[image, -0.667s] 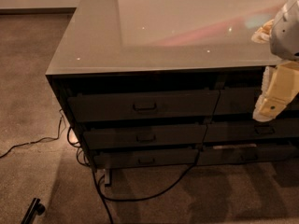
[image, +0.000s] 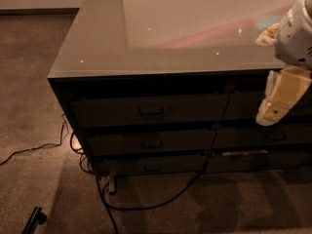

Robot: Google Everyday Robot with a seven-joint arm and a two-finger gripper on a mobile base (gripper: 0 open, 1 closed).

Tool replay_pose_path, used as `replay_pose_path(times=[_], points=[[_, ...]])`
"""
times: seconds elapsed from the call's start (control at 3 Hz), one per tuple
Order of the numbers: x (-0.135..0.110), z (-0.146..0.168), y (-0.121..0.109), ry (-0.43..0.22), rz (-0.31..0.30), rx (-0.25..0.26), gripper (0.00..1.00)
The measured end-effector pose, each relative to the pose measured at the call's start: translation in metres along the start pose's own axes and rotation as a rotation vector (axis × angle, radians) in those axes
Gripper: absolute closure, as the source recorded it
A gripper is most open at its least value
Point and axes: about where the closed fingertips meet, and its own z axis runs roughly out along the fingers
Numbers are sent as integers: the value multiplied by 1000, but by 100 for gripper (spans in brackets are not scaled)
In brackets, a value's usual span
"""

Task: Open top drawer

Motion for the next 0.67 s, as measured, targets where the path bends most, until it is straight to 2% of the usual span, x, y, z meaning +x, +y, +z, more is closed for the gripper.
replay_pose_path(times=[0.33, 0.67], points=[[-25, 44, -9, -57, -59, -36, 0], [-50, 100, -17, -35, -117, -70, 0]])
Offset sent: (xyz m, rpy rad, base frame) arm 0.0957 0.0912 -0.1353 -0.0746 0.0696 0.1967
